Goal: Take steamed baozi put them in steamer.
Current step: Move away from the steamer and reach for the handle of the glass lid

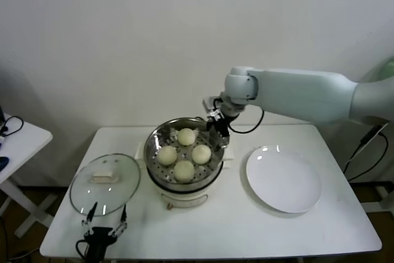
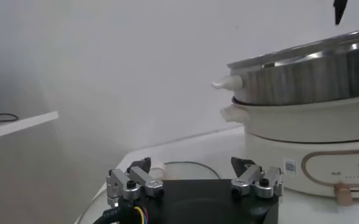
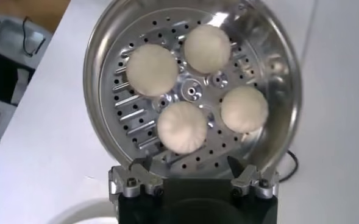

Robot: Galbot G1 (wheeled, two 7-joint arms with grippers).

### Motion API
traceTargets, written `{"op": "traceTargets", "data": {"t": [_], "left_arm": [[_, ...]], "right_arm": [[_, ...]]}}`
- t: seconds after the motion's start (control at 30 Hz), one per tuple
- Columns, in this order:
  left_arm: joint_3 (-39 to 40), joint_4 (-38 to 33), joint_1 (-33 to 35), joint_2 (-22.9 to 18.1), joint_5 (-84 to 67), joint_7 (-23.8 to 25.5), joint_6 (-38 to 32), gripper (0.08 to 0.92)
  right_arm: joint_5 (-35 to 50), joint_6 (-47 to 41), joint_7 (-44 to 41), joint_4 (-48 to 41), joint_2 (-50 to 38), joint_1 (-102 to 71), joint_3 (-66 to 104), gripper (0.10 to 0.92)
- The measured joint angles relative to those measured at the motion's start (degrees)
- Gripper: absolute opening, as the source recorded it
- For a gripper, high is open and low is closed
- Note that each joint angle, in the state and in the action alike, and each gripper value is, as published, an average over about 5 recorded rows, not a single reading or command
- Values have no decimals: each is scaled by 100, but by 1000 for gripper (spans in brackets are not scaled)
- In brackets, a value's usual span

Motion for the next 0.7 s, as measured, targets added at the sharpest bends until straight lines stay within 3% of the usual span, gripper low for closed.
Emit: {"op": "traceTargets", "data": {"t": [0.37, 0.7], "left_arm": [[-27, -15, -100, 80, -75, -19, 62, 823], [1, 30, -224, 171, -125, -26, 105, 823]], "right_arm": [[-65, -257, 840, 757, -1128, -586, 1210, 823], [-318, -227, 2009, 1525, -2189, -2279, 3275, 823]]}}
